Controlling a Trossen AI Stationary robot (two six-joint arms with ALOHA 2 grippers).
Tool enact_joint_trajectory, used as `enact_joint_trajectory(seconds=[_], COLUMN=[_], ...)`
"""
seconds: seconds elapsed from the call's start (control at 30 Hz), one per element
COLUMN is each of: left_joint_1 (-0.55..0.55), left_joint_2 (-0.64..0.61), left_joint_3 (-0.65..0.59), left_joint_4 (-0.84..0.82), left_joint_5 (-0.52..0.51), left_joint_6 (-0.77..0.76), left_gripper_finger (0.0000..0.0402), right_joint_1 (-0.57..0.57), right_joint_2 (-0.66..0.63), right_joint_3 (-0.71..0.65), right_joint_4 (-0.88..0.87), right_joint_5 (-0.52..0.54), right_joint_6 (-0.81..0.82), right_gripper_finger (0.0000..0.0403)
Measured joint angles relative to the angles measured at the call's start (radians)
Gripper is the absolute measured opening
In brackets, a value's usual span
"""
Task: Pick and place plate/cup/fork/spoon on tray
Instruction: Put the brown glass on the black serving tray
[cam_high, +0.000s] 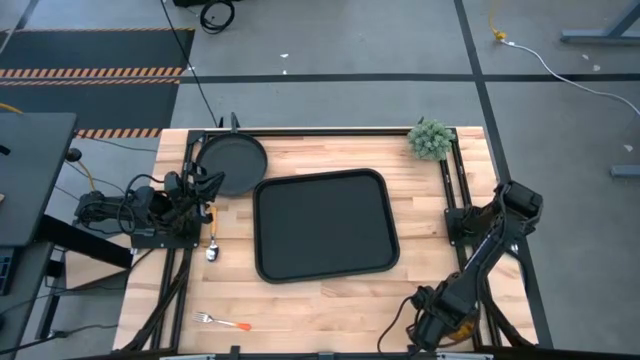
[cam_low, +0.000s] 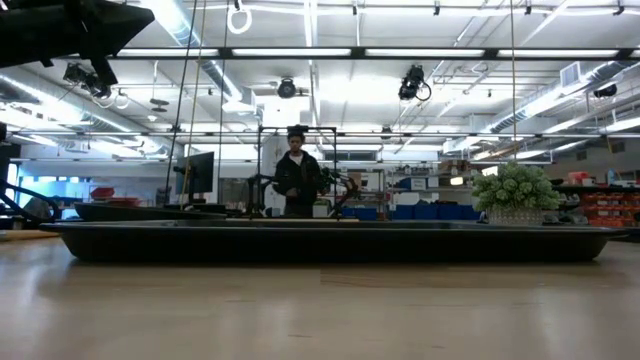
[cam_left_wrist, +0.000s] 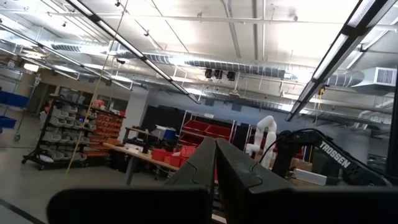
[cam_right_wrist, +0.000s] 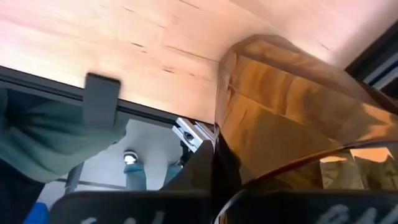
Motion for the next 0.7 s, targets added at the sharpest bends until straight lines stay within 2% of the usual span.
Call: enact_joint_trajectory(seconds=[0.1,0.2,0.37,0.5,0.6,0.7], left_joint_1=[0.000,0.000,0.000,0.000,0.000,0.000], left_joint_2=[0.000,0.000,0.000,0.000,0.000,0.000], left_joint_3=[0.000,0.000,0.000,0.000,0.000,0.000], left_joint_4=[0.000,0.000,0.000,0.000,-0.001,-0.003], left_joint_5=[0.000,0.000,0.000,0.000,0.000,0.000], left_joint_6=[0.000,0.000,0.001,0.002,0.002,0.002], left_gripper_finger=[0.0020,0.0020,0.0020,0.0020,0.0020,0.0020], right_joint_1=[-0.031,-0.072,-0.161,-0.240,-0.299,-0.364], right_joint_2=[0.001,0.002,0.002,0.002,0.002,0.002], right_joint_3=[0.010,0.040,0.147,0.270,0.356,0.390], right_joint_4=[-0.003,-0.025,-0.161,-0.337,-0.471,-0.553], right_joint_5=[0.005,0.008,0.058,0.201,0.361,0.485], right_joint_6=[-0.051,-0.122,-0.286,-0.468,-0.604,-0.713], right_gripper_finger=[0.0025,0.0013,0.0013,0.0013,0.0012,0.0013])
